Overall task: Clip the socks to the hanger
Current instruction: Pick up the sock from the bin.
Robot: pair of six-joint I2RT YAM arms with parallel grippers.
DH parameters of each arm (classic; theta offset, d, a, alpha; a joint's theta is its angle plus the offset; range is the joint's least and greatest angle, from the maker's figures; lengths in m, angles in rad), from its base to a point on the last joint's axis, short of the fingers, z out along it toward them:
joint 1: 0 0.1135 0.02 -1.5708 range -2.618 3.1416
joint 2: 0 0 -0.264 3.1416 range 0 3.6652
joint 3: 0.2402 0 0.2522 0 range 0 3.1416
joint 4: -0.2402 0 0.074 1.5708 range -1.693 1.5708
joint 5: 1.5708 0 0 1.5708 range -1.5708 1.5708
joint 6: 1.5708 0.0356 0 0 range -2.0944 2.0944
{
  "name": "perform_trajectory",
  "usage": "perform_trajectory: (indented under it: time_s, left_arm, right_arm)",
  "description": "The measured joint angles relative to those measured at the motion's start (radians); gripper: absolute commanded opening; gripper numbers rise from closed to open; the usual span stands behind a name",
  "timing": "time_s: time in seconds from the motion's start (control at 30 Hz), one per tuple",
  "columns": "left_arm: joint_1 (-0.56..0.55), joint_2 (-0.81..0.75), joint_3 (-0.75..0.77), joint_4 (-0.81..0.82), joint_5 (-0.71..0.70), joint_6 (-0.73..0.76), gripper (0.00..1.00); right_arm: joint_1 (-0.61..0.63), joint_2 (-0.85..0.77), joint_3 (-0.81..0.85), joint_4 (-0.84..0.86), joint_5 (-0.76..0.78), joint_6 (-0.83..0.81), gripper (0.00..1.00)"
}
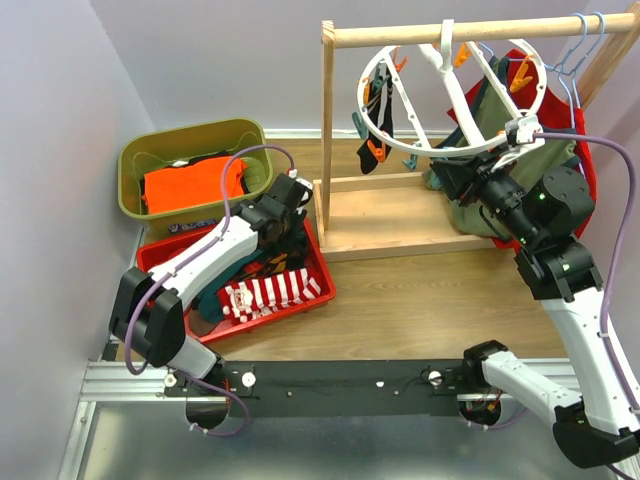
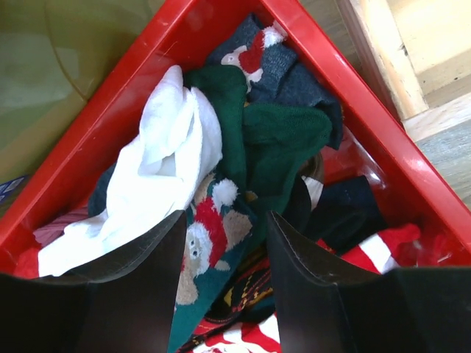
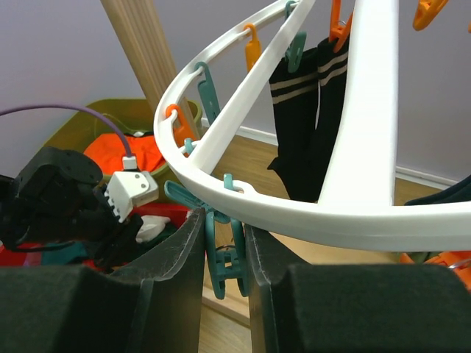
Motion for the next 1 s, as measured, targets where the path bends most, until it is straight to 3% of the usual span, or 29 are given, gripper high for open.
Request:
perform_trajectory:
  time_s: [0.17,0.27,0.3,0.37,0.47,0.5,0.73,1.0]
  left_arm:
    - [0.0,0.042,0.02,-0.018,-0.005,0.002,0.56]
    - [0.0,0.066,0.024,-0.029,-0.008,0.0,0.48]
    - [0.0,0.074,0.024,-0.034,-0.012,0.0,0.39]
    - [0.0,0.091,0.025,-0.044,-0.024,-0.002,0.31]
    - [0.0,0.105,0.037,-0.06,-0.042,-0.005,0.11]
    - [0.0,0.105,0.041,-0.062,-0.047,-0.006,0.01]
    - [0.001,0.088,0.106,-0.11,-0.069,-0.023,0.0]
    - [0.001,-0.07,0.241,-0.124,-0.064,-0.029,0.0]
  right_arm:
    - [0.0,-0.003,0.0,0.0,0.001,-0.001,0.15]
    - [0.0,-0.006,0.0,0.0,0.001,-0.001,0.15]
    - [0.0,-0.006,0.0,0.0,0.002,-0.001,0.15]
    - [0.0,-0.006,0.0,0.0,0.003,-0.001,0.15]
    - [0.0,-0.006,0.0,0.0,0.004,-0.001,0.15]
    - [0.0,-0.006,0.0,0.0,0.004,-0.001,0.14]
    - [0.0,-0.007,0.0,0.0,0.004,-0.001,0.15]
    - [0.0,-0.007,0.0,0.0,0.003,-0.001,0.15]
